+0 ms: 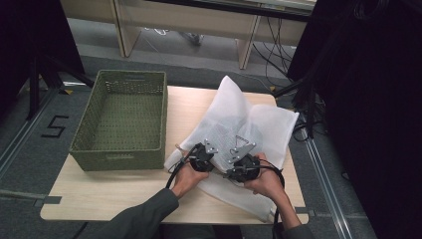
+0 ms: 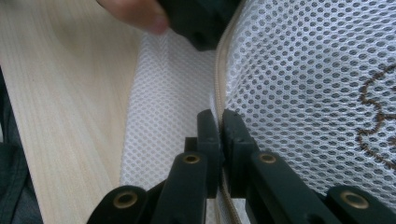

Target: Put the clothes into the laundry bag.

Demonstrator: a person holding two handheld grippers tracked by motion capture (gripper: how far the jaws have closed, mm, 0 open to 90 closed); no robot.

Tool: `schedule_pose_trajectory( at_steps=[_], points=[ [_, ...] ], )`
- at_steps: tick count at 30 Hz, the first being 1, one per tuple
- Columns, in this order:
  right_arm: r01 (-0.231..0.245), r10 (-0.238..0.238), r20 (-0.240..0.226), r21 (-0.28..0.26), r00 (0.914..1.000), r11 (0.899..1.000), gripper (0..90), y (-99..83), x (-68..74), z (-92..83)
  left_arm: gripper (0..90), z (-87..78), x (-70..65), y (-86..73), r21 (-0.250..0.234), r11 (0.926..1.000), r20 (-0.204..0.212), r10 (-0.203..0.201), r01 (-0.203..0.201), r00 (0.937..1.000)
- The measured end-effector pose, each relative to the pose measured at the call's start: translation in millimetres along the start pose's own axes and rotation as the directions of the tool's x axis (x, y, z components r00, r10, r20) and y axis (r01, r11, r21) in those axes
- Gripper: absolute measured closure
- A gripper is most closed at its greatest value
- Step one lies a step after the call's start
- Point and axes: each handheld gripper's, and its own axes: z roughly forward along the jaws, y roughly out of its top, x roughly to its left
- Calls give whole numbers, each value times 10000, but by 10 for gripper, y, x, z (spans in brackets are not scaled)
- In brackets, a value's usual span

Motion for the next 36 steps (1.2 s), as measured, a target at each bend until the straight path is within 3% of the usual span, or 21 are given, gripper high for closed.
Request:
schedule_pose_trajectory(
  at_steps=[4,6,9,10,12,15,24,27,33,36],
  points=[
    [76,-74,-64,198,10000,9998,880,3,24,45,678,-165,-24,-75,270,9996,458,80,-92,9989],
    [253,-250,-74,499,9997,9984,880,13,45,107,639,-390,-38,-152,407,9991,916,98,-136,9958],
    [482,-493,89,993,9987,9939,879,17,75,191,610,-619,-57,-244,344,9989,1208,273,-317,9923],
    [482,-493,89,993,9987,9939,879,17,75,191,605,-619,-57,-244,344,9989,1208,273,-317,9923],
    [598,-621,110,1481,9980,9872,880,15,87,284,598,-801,-43,-333,293,9987,1343,363,-405,9903],
    [626,-659,143,1699,9977,9835,881,-15,81,320,582,-939,5,-421,266,9986,1268,426,-463,9910],
    [324,-386,255,2092,9989,9773,881,-163,56,305,523,-1156,107,-600,347,9988,1048,297,-335,9940],
    [156,-225,308,2073,9993,9781,882,-208,38,281,507,-1213,93,-623,308,9988,1103,333,-369,9933],
    [-237,118,618,1950,9980,9805,881,-334,-28,180,473,-1352,2,-714,362,9960,1387,762,-820,9874],
    [-160,44,607,1919,9981,9813,881,-349,-38,177,473,-1371,-10,-731,368,9960,1355,763,-820,9878]
  ],
)
